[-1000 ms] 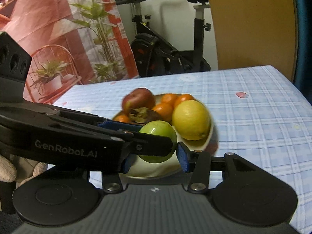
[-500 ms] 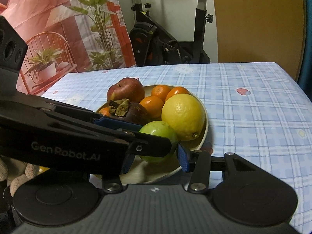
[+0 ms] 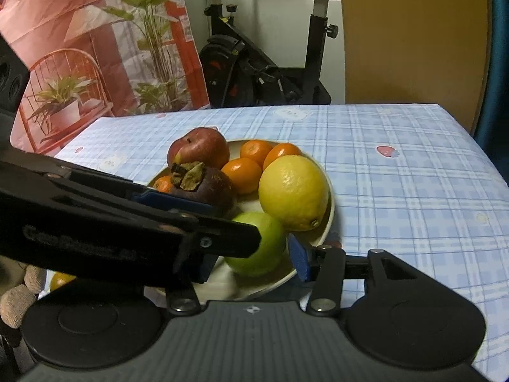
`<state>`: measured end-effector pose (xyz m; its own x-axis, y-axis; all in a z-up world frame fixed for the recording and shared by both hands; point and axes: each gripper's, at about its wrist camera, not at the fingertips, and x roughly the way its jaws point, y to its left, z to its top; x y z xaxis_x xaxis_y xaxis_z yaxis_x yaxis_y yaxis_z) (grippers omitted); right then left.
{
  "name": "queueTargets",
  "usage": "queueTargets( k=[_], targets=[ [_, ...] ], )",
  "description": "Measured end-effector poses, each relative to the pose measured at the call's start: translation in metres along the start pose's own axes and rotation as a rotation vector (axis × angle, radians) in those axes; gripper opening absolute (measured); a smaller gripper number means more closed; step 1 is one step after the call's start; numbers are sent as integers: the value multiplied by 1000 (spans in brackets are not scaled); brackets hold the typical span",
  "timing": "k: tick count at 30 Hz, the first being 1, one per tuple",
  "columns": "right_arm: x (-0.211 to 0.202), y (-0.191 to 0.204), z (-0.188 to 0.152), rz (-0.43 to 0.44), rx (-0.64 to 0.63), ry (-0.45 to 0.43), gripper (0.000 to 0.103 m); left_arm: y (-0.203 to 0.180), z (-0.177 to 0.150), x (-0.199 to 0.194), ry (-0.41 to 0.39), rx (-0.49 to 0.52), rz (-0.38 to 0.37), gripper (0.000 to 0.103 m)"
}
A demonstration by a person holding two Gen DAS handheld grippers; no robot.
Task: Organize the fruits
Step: 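Carry the green apple with the left gripper over the plate and lower it, then open the left gripper to set the green apple on the plate, then move the left gripper down around the large yellow lemon on the table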
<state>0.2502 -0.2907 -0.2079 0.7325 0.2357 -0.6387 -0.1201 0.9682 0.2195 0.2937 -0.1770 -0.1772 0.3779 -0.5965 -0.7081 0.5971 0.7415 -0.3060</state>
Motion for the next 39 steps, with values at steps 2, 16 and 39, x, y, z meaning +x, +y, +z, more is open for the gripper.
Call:
queueTargets(
  k=[2, 16, 39],
  targets=[
    [-4, 0, 0, -6, 3, -7, 51, 2, 1, -6, -2, -3, 0, 50],
    [-34, 24, 17, 50, -13, -101, 51, 38, 5, -88, -105, 60, -18, 55],
    [53, 136, 36, 211, -384, 24, 62, 153, -19, -114, -127, -123, 120, 59]
  ],
)
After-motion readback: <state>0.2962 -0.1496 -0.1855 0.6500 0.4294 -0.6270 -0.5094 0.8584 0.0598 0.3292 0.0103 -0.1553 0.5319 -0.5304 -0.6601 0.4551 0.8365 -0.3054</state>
